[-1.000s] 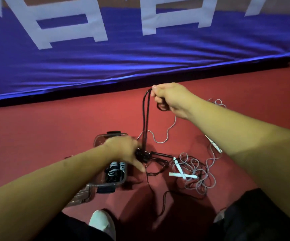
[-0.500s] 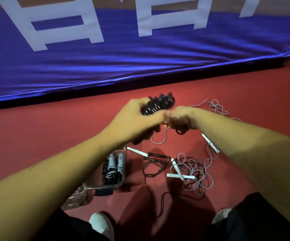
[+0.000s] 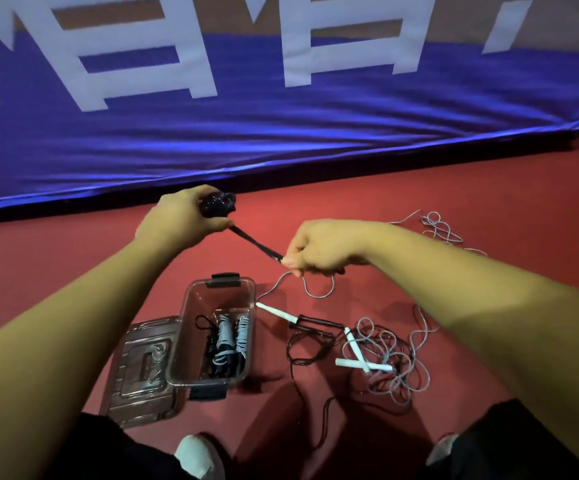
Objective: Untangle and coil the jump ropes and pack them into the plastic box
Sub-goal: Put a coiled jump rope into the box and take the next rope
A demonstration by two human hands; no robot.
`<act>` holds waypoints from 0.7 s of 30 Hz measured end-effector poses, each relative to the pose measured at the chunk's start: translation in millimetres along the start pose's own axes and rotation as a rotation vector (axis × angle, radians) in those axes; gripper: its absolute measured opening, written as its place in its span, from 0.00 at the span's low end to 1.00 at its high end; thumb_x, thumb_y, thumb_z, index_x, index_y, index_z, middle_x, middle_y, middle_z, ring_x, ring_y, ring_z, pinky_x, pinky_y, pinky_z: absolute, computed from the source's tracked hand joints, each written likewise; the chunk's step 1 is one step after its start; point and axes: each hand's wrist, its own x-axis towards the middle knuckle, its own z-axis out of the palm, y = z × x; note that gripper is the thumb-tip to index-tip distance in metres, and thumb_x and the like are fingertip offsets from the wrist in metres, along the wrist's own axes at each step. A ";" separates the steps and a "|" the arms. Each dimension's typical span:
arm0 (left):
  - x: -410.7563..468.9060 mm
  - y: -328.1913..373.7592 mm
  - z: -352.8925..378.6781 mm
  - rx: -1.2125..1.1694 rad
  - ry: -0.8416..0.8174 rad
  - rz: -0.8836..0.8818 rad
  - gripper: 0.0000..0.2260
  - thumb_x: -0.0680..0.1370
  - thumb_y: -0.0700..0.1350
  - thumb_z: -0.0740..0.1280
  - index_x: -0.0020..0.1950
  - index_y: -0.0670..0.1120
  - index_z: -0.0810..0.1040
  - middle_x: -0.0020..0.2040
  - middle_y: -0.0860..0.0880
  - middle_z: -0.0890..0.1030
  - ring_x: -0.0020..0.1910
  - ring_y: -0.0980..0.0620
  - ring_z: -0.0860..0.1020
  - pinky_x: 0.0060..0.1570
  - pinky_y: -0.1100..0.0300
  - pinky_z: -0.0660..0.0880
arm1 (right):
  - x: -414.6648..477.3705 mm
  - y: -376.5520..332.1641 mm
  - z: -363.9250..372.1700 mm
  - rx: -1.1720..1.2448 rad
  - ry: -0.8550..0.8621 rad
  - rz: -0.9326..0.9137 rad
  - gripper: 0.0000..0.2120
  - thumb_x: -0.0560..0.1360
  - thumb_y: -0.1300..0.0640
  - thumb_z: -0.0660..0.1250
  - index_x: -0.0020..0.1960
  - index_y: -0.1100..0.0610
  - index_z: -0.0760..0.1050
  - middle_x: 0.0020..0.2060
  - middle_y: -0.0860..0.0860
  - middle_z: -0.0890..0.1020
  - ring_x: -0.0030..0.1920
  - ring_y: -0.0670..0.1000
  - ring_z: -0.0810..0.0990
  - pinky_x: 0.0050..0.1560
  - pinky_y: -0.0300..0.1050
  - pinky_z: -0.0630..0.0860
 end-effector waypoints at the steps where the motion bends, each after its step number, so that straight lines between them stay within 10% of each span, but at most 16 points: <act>1: 3.1 -1.5 3.0 0.064 -0.009 0.021 0.26 0.68 0.60 0.76 0.63 0.61 0.75 0.54 0.48 0.83 0.40 0.46 0.81 0.48 0.50 0.80 | -0.5 -4.4 3.4 0.012 -0.053 0.022 0.16 0.81 0.53 0.60 0.37 0.56 0.75 0.25 0.50 0.69 0.25 0.49 0.66 0.25 0.37 0.64; 6: 0.8 -2.5 -6.7 0.093 -0.166 0.035 0.27 0.71 0.54 0.77 0.68 0.55 0.73 0.54 0.47 0.80 0.36 0.51 0.77 0.47 0.56 0.76 | -2.3 -4.4 2.0 0.192 -0.081 0.103 0.17 0.82 0.54 0.56 0.36 0.58 0.70 0.21 0.48 0.64 0.24 0.49 0.59 0.25 0.37 0.57; 12: -29.9 32.5 27.7 0.684 -0.081 0.180 0.19 0.75 0.54 0.69 0.65 0.61 0.71 0.51 0.45 0.82 0.48 0.40 0.82 0.41 0.54 0.73 | -17.5 -35.4 -2.3 -0.019 0.085 -0.105 0.15 0.78 0.53 0.64 0.35 0.58 0.78 0.22 0.51 0.69 0.23 0.50 0.64 0.24 0.37 0.62; 17: -53.6 55.5 31.9 0.362 -0.604 0.569 0.17 0.68 0.51 0.73 0.56 0.54 0.78 0.42 0.54 0.83 0.42 0.55 0.82 0.39 0.64 0.70 | -22.8 -12.6 -28.1 -0.050 0.377 -0.160 0.13 0.76 0.52 0.69 0.34 0.55 0.80 0.22 0.49 0.71 0.23 0.44 0.63 0.26 0.36 0.61; 21: -70.9 83.0 14.1 -0.080 -0.503 0.606 0.08 0.65 0.48 0.72 0.41 0.51 0.76 0.29 0.57 0.77 0.27 0.60 0.73 0.31 0.65 0.70 | -19.8 10.5 -38.8 0.204 0.476 -0.090 0.16 0.77 0.53 0.67 0.31 0.55 0.77 0.19 0.49 0.64 0.22 0.48 0.59 0.25 0.40 0.56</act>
